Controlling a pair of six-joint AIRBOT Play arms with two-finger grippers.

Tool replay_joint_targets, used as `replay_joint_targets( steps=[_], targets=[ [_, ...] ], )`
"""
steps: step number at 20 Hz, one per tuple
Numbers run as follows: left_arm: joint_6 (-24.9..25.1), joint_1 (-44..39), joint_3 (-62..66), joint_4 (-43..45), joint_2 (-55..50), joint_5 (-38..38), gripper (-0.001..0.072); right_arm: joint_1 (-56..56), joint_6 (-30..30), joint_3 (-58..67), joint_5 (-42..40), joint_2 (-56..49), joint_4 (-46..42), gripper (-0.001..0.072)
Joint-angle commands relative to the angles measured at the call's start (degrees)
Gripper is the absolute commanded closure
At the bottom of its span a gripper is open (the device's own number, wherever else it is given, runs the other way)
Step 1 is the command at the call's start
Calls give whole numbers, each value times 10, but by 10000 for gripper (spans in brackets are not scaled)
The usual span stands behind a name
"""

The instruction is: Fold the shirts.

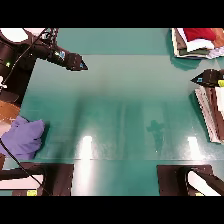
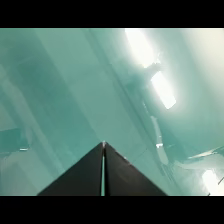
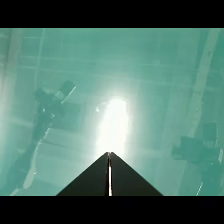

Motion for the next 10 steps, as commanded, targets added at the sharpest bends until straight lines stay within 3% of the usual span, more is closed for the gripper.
replay_joint_targets(
  steps=[1,10],
  targets=[
    [0,0,0,0,0,0,681,0,0,1,1,0,0,695],
    [0,0,0,0,0,0,681,0,0,1,20,0,0,695]
  ],
)
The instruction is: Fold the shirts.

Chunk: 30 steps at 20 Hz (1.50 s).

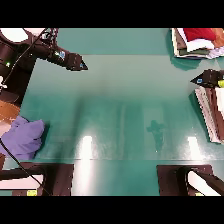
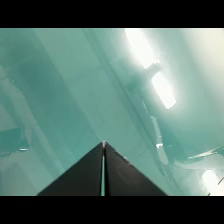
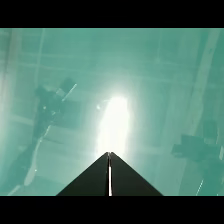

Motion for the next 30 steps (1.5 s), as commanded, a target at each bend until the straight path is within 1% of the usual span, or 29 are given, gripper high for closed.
replay_joint_targets(
  steps=[1,5,7,8,9,10,11,12,14,16,18,20,21,22,23,24,26,30],
  targets=[
    [0,0,0,0,0,1,680,0,0,1,16,0,0,695],
    [0,0,0,-5,0,7,680,0,0,1,38,0,0,695],
    [0,0,0,-10,0,43,680,0,0,1,41,0,0,695],
    [0,3,1,-9,2,41,681,0,0,1,41,0,0,695],
    [-1,11,0,4,6,19,681,0,0,1,40,0,0,695],
    [-10,27,0,37,14,-17,682,0,0,1,40,0,0,695],
    [-25,49,0,83,28,-52,682,0,0,1,40,0,0,695],
    [-39,73,-7,120,48,-67,682,0,0,1,40,0,0,695],
    [-51,143,-56,140,119,-67,682,0,0,1,40,0,0,695],
    [-51,214,-129,157,198,-80,681,0,0,1,38,0,0,695],
    [-59,273,-213,206,273,-85,681,0,0,1,34,0,0,695],
    [-62,310,-289,257,328,-108,679,0,0,1,36,0,0,695],
    [-69,317,-323,280,344,-112,596,0,0,1,36,0,0,695],
    [-83,317,-354,301,352,-111,243,0,0,1,36,0,0,695],
    [-107,317,-386,323,353,-109,9,0,0,1,36,0,0,695],
    [-121,317,-418,349,353,-104,28,0,0,1,36,0,0,695],
    [-129,317,-487,384,353,-77,29,0,0,1,36,0,0,695],
    [-181,317,-592,441,353,-12,29,0,0,1,36,0,0,695]
  ],
)
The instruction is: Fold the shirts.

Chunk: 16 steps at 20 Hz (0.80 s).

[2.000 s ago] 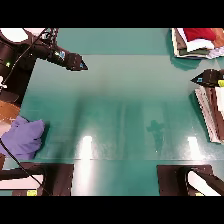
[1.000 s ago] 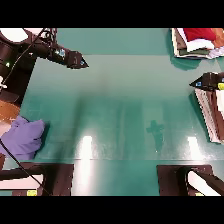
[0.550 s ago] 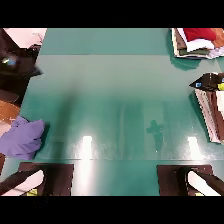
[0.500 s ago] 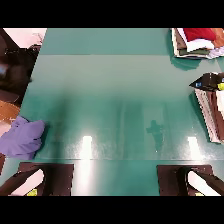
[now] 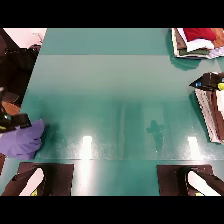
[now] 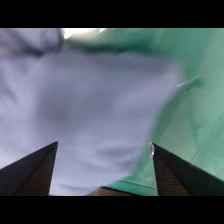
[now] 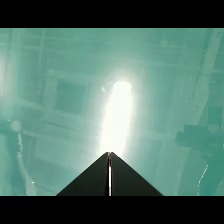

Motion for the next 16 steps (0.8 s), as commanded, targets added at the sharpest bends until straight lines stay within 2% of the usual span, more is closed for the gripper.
replay_joint_targets(
  steps=[1,2,3,4,5,6,10,13,16],
  targets=[
    [-42,3,-89,58,5,55,30,0,0,1,-1,0,0,695],
    [-43,3,-97,58,5,62,32,0,0,1,-2,0,0,695],
    [-52,3,-97,58,5,62,143,0,0,1,-2,0,0,695],
    [-55,3,-95,57,5,62,408,0,0,1,-2,0,0,695],
    [-55,3,-91,56,5,62,622,0,0,1,-3,0,0,695],
    [-55,3,-81,54,5,58,681,0,0,1,-3,0,0,695],
    [-45,3,31,31,5,13,682,0,0,4,-19,0,3,695],
    [-24,-2,193,-64,5,-64,682,0,0,48,-26,-1,5,695],
    [-30,-76,356,-116,5,-92,682,0,0,115,-48,-1,5,695]
  ],
)
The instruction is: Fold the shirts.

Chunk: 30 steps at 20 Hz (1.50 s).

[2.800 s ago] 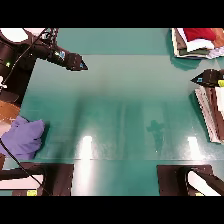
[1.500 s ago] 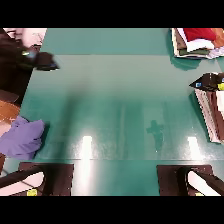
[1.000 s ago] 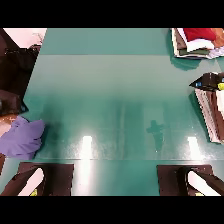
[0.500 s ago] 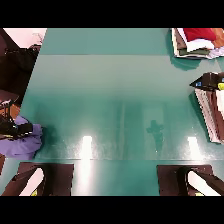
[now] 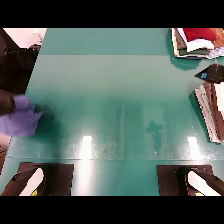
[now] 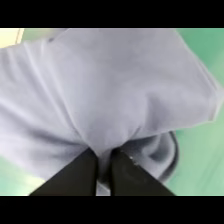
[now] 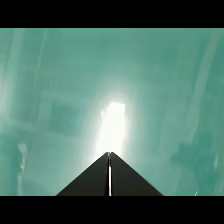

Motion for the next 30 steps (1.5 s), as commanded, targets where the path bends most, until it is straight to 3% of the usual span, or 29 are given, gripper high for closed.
replay_joint_targets(
  steps=[1,4,9,14,19,20,21,22,23,27,30],
  targets=[
    [-9,-84,183,-70,0,-45,682,0,0,73,-24,-1,1,695],
    [-40,-199,269,-80,0,-35,683,0,0,127,-60,-1,1,695],
    [-70,-356,278,-101,-25,26,683,0,0,194,-79,-16,1,695],
    [-79,-496,207,-102,-136,45,682,0,1,251,-25,-57,1,695],
    [-57,-561,99,-104,-235,166,677,0,1,261,15,-79,0,695],
    [-41,-557,100,-103,-254,178,432,0,1,261,21,-82,1,695],
    [-33,-549,100,-102,-264,188,47,0,1,261,28,-84,1,695],
    [-32,-536,100,-99,-266,193,-1,0,1,261,37,-87,1,695],
    [-32,-516,106,-93,-265,186,61,0,1,261,43,-90,1,695],
    [-17,-410,116,-93,-255,134,60,0,1,261,61,-94,0,696],
    [24,-365,94,-127,-263,176,60,0,1,260,63,-95,0,695]
  ],
)
